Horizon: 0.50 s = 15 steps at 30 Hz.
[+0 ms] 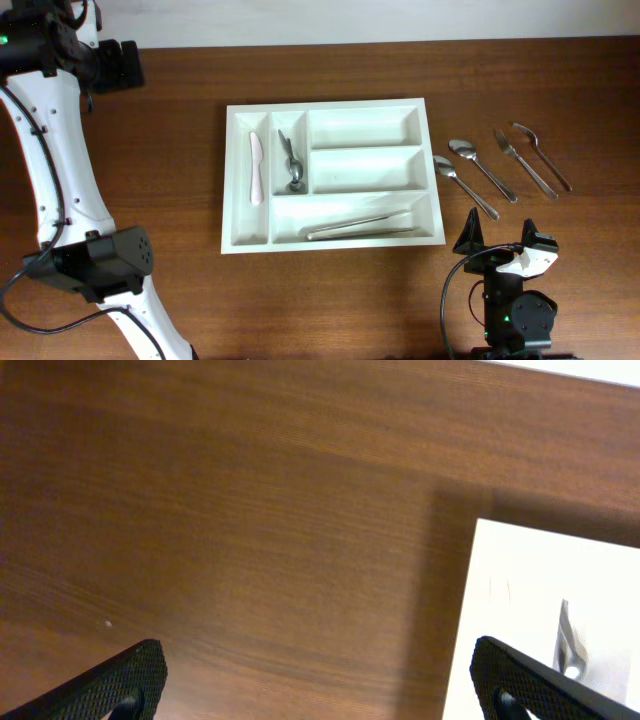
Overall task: Pack container
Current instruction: 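Lift the left arm away from the tray, then reach the right gripper down to the two spoons on the right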
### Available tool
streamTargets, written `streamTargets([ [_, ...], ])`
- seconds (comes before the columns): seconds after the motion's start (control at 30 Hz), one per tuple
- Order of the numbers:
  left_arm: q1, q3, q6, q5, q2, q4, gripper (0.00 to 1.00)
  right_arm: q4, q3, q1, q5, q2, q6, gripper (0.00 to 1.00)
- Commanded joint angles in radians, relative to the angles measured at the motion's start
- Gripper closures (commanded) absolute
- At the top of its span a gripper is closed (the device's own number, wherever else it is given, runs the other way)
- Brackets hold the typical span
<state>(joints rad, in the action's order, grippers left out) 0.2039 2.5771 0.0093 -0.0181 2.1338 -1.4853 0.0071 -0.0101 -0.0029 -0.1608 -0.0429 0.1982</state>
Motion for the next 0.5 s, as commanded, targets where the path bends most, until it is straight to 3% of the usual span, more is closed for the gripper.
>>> streamTargets([
  [0.0,0.004,0.006,-0.017,0.033,-0.013,-0.019,0.01,0.003,0.005,0.002,-0.016,0.008,-0.01,0.01],
  [0.47,0.003,0.006,-0.017,0.034,-0.013,-0.019,0.01,0.071,0.005,0.002,0.027,0.008,-0.01,0.01],
])
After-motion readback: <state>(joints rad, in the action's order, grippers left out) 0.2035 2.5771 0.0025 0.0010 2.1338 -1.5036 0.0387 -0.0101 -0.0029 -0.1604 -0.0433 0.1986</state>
